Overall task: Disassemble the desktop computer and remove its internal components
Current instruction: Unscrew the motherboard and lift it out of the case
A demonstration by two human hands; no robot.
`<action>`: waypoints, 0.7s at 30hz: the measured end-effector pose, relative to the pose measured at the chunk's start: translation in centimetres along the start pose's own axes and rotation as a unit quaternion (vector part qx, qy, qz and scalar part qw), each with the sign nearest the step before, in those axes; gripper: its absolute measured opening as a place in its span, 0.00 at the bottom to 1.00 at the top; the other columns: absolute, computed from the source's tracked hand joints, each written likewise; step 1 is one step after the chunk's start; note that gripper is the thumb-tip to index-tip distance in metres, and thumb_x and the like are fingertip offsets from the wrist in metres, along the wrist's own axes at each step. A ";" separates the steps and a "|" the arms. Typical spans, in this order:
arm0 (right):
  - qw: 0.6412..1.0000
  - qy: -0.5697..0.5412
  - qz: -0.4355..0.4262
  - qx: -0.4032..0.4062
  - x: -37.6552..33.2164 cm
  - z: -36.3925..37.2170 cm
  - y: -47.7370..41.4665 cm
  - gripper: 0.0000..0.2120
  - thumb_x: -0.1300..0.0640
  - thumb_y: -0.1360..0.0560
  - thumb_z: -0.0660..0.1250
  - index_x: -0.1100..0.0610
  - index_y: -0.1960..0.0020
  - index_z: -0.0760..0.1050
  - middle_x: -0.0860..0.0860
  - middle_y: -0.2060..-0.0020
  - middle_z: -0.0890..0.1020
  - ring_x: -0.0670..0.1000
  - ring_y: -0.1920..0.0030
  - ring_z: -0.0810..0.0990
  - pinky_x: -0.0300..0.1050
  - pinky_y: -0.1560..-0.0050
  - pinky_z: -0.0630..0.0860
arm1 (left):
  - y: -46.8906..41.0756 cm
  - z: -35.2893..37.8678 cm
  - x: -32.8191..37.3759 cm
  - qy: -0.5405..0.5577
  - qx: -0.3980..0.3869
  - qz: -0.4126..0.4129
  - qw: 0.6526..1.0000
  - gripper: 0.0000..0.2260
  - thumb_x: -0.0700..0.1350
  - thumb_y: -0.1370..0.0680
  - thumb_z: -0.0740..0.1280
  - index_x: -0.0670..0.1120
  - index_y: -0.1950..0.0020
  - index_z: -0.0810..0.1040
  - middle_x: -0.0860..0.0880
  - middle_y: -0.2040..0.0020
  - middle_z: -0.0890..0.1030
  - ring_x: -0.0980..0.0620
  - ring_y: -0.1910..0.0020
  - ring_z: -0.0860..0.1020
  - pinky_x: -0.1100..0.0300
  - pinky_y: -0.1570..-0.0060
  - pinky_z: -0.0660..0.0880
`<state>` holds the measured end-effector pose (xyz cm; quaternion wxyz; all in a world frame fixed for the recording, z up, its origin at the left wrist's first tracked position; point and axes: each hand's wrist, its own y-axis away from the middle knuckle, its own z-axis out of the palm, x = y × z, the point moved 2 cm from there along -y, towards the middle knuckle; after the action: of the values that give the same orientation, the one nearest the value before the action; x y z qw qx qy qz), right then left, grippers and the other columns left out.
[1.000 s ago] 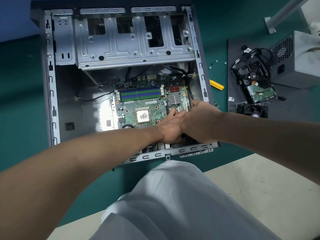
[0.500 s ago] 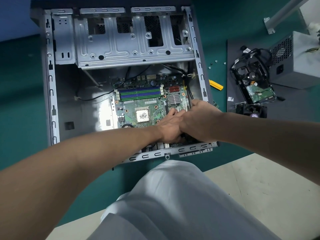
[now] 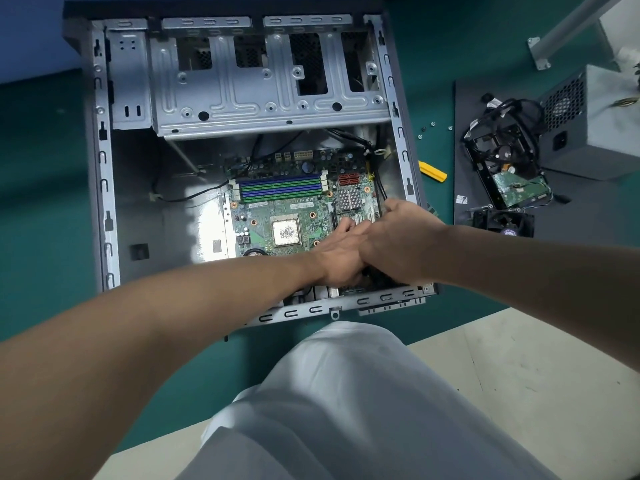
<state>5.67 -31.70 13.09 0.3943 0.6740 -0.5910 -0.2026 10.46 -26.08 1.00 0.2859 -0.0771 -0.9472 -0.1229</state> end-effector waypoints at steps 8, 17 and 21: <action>0.999 0.025 0.003 -0.029 -0.3 0.0 -0.4 0.14 0.50 0.20 0.59 0.54 0.63 0.67 0.48 0.72 0.67 0.47 0.73 0.61 0.51 0.42 0.62 | -0.1 0.3 -0.3 0.005 -0.007 -0.017 1.000 0.12 0.45 0.25 0.67 0.55 0.62 0.66 0.59 0.60 0.60 0.56 0.59 0.51 0.60 0.60 0.47; 0.999 0.025 -0.010 -0.034 -0.3 0.3 -0.4 0.12 0.49 0.20 0.59 0.52 0.61 0.70 0.46 0.71 0.66 0.47 0.72 0.59 0.53 0.37 0.60 | 0.0 -0.1 0.0 0.003 0.004 -0.030 1.000 0.09 0.40 0.27 0.68 0.53 0.58 0.70 0.55 0.54 0.66 0.56 0.61 0.51 0.56 0.63 0.47; 0.999 0.027 0.003 0.022 -0.3 -0.1 -0.2 0.15 0.50 0.20 0.57 0.53 0.65 0.66 0.48 0.72 0.68 0.48 0.73 0.64 0.49 0.49 0.60 | -0.1 -0.1 0.0 0.039 -0.021 -0.047 0.998 0.17 0.40 0.25 0.66 0.56 0.64 0.62 0.60 0.61 0.60 0.56 0.61 0.51 0.59 0.61 0.48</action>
<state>5.81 -31.35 12.89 0.3961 0.6857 -0.5865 -0.1699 10.47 -26.17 1.04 0.3150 -0.0339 -0.9351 -0.1589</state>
